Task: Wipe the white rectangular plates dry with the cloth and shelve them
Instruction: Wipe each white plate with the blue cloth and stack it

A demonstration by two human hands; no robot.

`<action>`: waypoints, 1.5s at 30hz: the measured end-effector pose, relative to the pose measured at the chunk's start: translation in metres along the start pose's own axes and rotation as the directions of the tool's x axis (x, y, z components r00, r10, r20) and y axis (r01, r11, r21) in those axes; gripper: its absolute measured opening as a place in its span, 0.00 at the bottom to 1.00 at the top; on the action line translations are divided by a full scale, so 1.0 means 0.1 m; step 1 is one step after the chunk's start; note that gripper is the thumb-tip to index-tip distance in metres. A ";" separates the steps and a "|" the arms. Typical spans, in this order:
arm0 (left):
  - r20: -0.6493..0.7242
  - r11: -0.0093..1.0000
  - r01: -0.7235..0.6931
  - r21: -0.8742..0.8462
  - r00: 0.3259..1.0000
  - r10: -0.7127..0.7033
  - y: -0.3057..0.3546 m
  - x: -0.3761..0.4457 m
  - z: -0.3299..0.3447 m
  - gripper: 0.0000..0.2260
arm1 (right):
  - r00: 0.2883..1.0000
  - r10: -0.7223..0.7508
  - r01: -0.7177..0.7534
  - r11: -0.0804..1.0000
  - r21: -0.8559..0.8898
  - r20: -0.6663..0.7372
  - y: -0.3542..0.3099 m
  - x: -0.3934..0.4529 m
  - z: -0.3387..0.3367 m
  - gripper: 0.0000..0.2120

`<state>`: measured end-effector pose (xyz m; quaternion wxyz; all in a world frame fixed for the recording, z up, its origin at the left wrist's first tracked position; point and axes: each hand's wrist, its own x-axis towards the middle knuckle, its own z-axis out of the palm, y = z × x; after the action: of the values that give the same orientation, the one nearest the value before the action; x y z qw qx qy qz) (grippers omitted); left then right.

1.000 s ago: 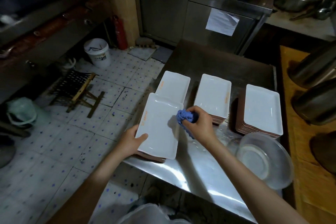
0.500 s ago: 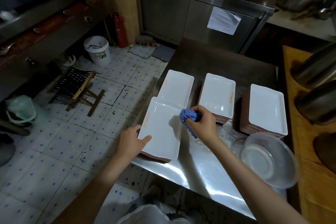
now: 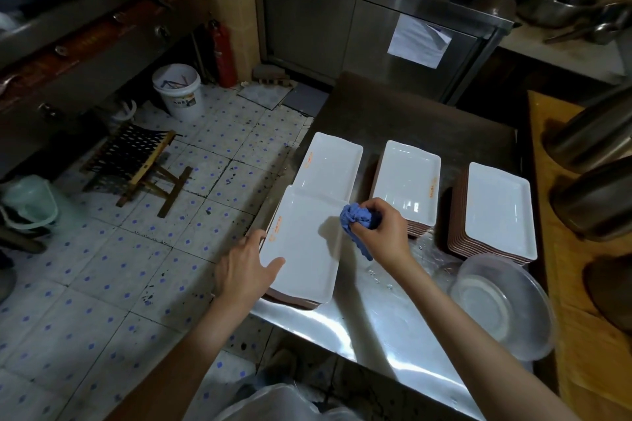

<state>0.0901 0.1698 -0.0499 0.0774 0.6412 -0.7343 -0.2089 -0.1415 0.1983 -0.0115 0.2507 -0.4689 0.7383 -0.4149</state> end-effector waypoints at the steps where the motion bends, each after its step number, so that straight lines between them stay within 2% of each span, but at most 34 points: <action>1: -0.002 1.000 0.001 0.002 1.000 -0.001 0.00 0.00 0.00 0.24 | 1.000 0.002 -0.002 1.000 -0.001 0.003 0.00 0.00 0.00 0.10; 11: -0.055 0.997 -0.023 -0.078 0.998 0.019 0.11 0.20 0.00 0.22 | 1.000 0.011 -0.011 1.000 -0.007 -0.016 -0.02 0.13 0.01 0.11; 14: -0.054 0.989 -0.061 -0.135 0.997 0.055 0.23 0.37 -0.03 0.19 | 0.999 0.019 -0.020 1.000 -0.018 -0.031 -0.01 0.19 0.02 0.10; 22: -0.071 0.976 -0.151 -0.157 0.987 0.141 0.59 1.08 -0.18 0.14 | 0.996 0.058 -0.059 0.998 -0.014 -0.071 -0.05 0.48 0.03 0.10; 28: 0.146 0.989 -0.085 -0.122 0.984 0.103 0.71 1.67 -0.13 0.13 | 0.993 0.054 -0.056 0.998 -0.022 -0.108 -0.10 0.76 0.03 0.10; 37: 0.422 0.997 -0.072 0.021 0.905 0.056 0.73 2.18 0.06 0.09 | 0.981 0.097 -0.104 0.994 -0.034 -0.168 -0.08 0.95 0.07 0.11; 41: 0.486 0.999 -0.054 0.000 0.873 0.047 0.65 2.36 0.23 0.20 | 0.976 0.106 -0.115 0.993 -0.038 -0.193 -0.06 0.94 0.07 0.11; 43: 0.484 0.996 -0.084 0.012 0.872 0.068 0.64 2.41 0.29 0.20 | 0.971 0.114 -0.123 0.992 -0.034 -0.208 -0.05 0.93 0.05 0.11; 45: 0.485 0.996 -0.073 -0.060 0.870 0.093 0.64 2.41 0.31 0.17 | 0.968 0.126 -0.135 0.990 -0.028 -0.218 -0.03 0.91 0.02 0.11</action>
<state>-0.0199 -0.0524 -0.0886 -0.0881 0.5344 -0.7525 -0.3746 -0.1779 0.1144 -0.0080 0.1861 -0.3766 0.7990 -0.4302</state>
